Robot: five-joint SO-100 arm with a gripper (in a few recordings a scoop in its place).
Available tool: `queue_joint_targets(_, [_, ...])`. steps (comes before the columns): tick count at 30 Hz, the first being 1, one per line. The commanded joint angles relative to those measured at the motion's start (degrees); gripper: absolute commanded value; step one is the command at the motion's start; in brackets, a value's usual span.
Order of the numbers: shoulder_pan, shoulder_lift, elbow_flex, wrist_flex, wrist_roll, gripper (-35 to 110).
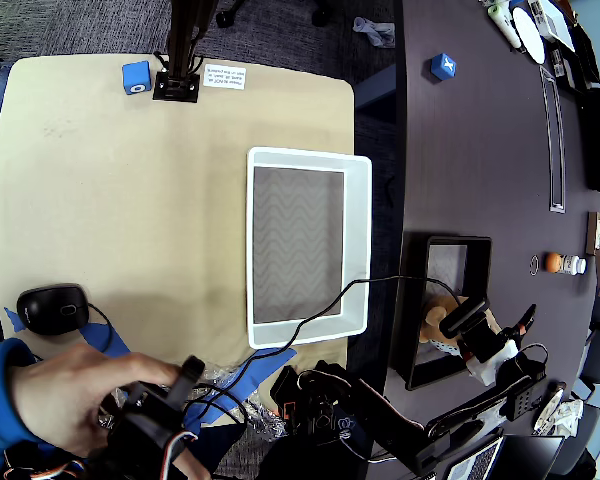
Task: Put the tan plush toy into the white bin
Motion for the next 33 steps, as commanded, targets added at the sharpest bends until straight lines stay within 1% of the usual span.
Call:
queue_joint_targets(1, [3.3,1.9,-3.0,-0.4,0.2,91])
queue_joint_targets(8, [5.2,2.7,3.1,-0.4,-0.9,90])
queue_joint_targets(12, [5.2,5.5,5.6,-0.6,-0.8,85])
queue_joint_targets(25, [4.9,12.3,8.5,-0.8,-1.2,44])
queue_joint_targets(33, [5.3,12.5,8.5,-0.4,-0.9,23])
